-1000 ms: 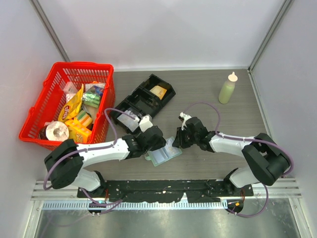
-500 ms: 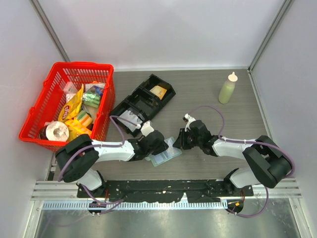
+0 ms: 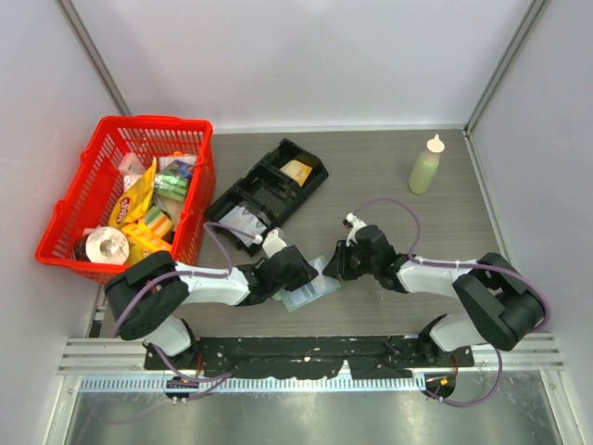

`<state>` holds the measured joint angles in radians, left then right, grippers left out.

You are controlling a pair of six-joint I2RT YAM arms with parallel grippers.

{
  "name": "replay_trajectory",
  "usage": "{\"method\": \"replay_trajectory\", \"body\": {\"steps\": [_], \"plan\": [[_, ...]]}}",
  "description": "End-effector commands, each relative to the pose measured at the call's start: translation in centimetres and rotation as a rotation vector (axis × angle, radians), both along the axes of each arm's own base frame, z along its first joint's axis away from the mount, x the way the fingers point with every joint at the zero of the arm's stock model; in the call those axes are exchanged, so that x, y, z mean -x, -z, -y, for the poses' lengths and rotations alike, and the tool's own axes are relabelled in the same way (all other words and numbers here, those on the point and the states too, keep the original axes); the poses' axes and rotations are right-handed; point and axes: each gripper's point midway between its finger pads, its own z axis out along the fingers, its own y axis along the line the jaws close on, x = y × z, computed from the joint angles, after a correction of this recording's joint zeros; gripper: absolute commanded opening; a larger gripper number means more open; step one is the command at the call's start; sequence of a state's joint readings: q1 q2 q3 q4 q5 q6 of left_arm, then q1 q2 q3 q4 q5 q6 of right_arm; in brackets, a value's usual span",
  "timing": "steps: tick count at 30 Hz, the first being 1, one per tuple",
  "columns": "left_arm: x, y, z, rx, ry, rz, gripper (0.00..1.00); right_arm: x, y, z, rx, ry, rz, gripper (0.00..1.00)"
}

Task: Take the credit cards out of the card holder
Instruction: Remove the credit card from the card holder.

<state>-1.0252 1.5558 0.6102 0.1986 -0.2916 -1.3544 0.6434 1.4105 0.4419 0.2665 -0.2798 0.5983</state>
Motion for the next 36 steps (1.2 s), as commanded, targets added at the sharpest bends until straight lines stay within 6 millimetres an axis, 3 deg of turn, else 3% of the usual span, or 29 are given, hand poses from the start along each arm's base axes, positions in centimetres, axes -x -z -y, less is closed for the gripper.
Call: {"method": "replay_trajectory", "body": {"steps": [1,6,16,18,24,31,36], "plan": [[0.1,0.0,0.9,0.069,0.009,0.003,0.39,1.4,1.7,0.4,0.016,-0.007,-0.073,0.17],[0.2,-0.5,1.3,0.123,0.016,0.023,0.35,1.4,1.8,0.5,0.014,-0.001,-0.078,0.17],[0.4,-1.5,1.4,0.220,0.013,0.044,0.08,1.5,3.0,1.5,0.012,0.050,-0.140,0.17],[0.5,-1.7,1.4,0.229,0.013,0.043,0.06,1.6,3.4,1.7,0.015,0.058,-0.159,0.16],[0.7,-2.3,0.9,0.244,0.002,0.047,0.07,2.1,4.7,2.2,0.028,0.065,-0.218,0.15],[0.9,-2.8,1.4,0.275,0.026,0.059,0.22,2.4,5.3,2.2,0.035,0.064,-0.241,0.13],[1.0,-3.2,1.8,0.292,0.047,0.071,0.26,2.3,5.3,2.4,0.037,0.072,-0.239,0.13]]}}
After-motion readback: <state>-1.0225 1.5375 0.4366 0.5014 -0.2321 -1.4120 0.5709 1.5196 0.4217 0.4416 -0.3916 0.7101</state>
